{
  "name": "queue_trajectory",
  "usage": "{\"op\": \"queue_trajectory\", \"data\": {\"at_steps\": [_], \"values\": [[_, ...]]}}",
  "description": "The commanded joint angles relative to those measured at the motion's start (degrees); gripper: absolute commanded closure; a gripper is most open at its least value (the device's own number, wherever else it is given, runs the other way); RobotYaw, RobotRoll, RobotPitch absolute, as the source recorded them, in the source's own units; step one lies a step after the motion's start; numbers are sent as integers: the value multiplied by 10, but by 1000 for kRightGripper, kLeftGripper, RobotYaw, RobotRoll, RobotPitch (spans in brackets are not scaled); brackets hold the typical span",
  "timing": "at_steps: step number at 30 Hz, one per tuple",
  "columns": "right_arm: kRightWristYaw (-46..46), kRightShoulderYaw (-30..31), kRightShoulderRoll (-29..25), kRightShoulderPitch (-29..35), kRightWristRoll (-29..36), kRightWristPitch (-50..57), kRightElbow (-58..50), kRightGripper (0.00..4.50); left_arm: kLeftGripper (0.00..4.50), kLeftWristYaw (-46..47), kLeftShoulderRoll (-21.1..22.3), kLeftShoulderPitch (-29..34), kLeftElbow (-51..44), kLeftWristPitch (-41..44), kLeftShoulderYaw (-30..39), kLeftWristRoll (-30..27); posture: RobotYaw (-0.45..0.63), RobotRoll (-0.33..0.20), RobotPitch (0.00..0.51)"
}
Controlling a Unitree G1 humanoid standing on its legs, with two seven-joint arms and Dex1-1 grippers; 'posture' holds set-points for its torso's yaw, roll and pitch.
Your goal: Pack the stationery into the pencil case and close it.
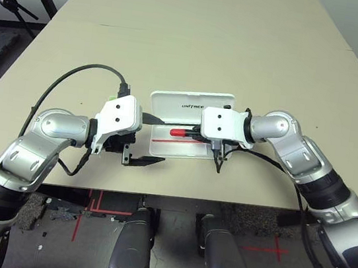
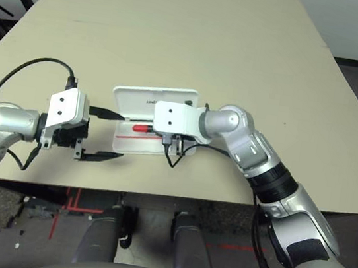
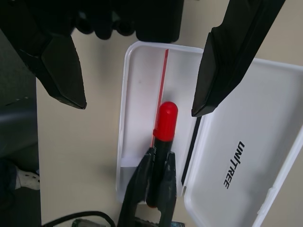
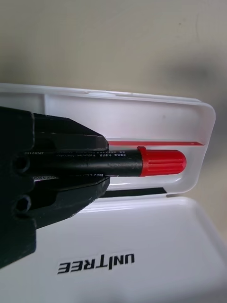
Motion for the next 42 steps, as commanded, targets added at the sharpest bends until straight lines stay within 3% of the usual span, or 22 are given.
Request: {"op": "queue_trajectory", "data": {"at_steps": [1,8,13,20,25,30,33,37,42], "values": [[-9,-8,5,6,-2,-14,3,2611,0,0,5,0,4,0,5,1,9,0,140],[6,-47,-14,0,29,12,-9,21,0,-1,9,-4,16,-1,11,1,-5,0,144],[73,-96,-55,-10,104,70,-29,21,0,24,19,0,19,32,22,11,-10,0,150],[189,-163,-154,1,226,162,-57,21,0,98,40,8,18,145,41,38,-3,0,157],[212,-217,-187,24,337,265,-111,21,0,169,40,7,24,223,58,67,-6,0,164],[200,-221,-201,39,349,276,-124,21,0,245,3,-30,36,309,79,69,-11,0,165],[185,-228,-192,43,368,288,-133,21,0,332,-33,-73,67,407,86,100,-19,0,166],[174,-232,-190,45,386,301,-145,21,0,380,-83,-95,61,487,102,95,-24,0,168],[170,-226,-198,52,383,293,-147,21,0,424,-136,-107,75,538,117,97,-34,0,170]]}}
